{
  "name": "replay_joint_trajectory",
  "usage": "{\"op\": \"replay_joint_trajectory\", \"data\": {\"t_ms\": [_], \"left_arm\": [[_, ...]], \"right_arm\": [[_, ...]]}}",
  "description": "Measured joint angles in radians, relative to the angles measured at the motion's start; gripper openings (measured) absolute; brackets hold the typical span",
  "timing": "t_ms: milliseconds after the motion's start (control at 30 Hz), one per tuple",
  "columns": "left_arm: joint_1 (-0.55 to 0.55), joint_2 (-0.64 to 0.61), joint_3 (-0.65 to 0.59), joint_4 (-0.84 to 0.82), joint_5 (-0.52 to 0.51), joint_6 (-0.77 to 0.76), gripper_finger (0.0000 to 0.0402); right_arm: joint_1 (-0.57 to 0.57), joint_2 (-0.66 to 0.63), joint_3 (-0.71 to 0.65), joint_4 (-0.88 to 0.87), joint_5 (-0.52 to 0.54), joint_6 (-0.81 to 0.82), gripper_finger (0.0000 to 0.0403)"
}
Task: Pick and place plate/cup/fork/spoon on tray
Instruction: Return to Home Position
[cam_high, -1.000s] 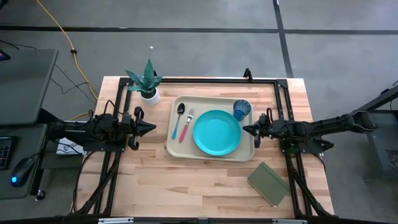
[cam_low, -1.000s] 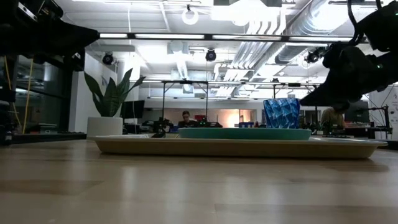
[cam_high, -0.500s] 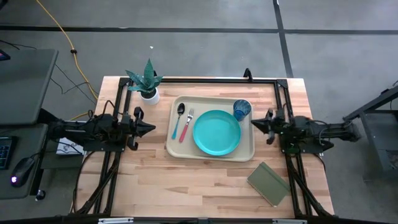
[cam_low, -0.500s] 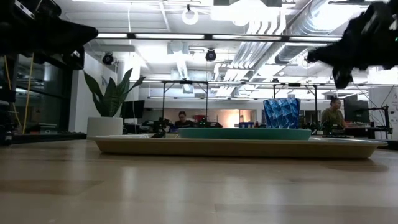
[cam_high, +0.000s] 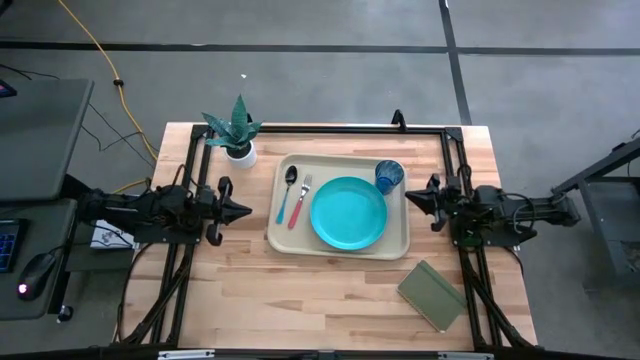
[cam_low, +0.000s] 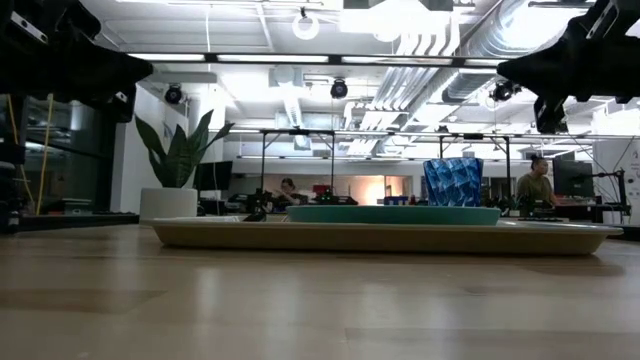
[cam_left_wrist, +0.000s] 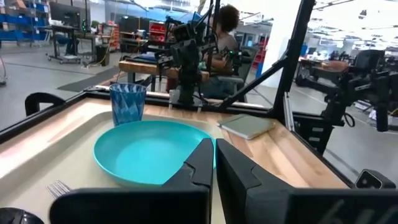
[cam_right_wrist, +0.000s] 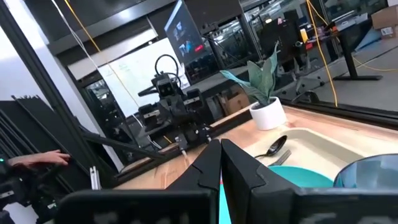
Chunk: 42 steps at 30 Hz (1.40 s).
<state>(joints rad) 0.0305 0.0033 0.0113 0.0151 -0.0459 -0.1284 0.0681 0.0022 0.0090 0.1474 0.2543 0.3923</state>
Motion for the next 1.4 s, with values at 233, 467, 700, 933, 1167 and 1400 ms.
{"op": "replay_joint_trajectory", "data": {"t_ms": [233,467,700,933,1167,1400], "left_arm": [[0.028,0.003,0.0,0.01,-0.007,0.0,0.0],[0.028,0.009,0.0,0.003,-0.01,0.0,0.0],[0.028,0.009,0.0,0.004,-0.01,0.0,0.0],[0.028,0.009,0.0,0.004,-0.01,0.0,0.0],[0.028,0.009,0.0,0.004,-0.01,0.0,0.0],[0.028,0.009,0.0,0.004,-0.01,0.0,0.0]], "right_arm": [[0.0,0.016,0.0,-0.02,0.0,0.0,0.0002],[0.0,0.017,0.0,-0.05,0.0,0.0,0.0002],[0.0,0.017,0.0,-0.062,0.0,0.0,0.0002],[0.0,0.017,0.0,-0.062,0.0,0.0,0.0002],[0.0,0.017,0.0,-0.062,0.0,0.0,0.0002],[0.0,0.017,-0.001,-0.062,0.0,0.0,0.0002]]}}
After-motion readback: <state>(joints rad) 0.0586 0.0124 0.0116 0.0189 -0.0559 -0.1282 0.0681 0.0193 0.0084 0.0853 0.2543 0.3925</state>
